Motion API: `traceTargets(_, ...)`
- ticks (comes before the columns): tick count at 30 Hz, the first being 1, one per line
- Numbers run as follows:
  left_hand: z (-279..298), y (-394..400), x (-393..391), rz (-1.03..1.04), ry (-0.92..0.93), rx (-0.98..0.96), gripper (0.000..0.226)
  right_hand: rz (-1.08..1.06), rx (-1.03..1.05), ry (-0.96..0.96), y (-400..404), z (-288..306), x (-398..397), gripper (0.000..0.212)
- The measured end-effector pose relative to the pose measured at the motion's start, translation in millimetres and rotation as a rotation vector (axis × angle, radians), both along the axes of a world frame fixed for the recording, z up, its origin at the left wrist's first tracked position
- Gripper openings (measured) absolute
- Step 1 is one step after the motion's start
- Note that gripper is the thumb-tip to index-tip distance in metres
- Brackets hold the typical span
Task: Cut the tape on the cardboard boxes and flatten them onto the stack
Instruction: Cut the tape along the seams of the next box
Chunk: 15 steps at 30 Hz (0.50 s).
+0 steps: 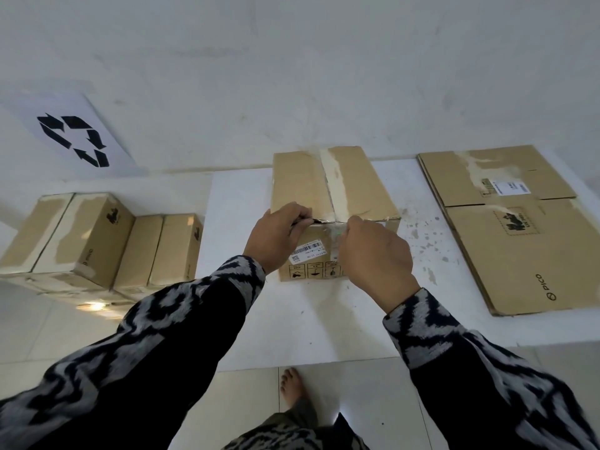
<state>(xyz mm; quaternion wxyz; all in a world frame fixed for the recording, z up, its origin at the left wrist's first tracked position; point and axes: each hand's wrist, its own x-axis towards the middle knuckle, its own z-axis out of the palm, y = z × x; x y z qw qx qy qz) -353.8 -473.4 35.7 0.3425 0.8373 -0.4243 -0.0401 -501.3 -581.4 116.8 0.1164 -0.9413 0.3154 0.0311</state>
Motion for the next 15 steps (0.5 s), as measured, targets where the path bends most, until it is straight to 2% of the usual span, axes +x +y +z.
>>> traceTargets(2,0,0,-1,-0.006,0.005,-0.003,0.011,0.001,-0.035,0.023,4,3,2,0.016)
traceTargets(15,-9,3,-7,-0.03,-0.011,-0.004,0.012,-0.035,-0.022,0.041,5,-10,-3,0.021)
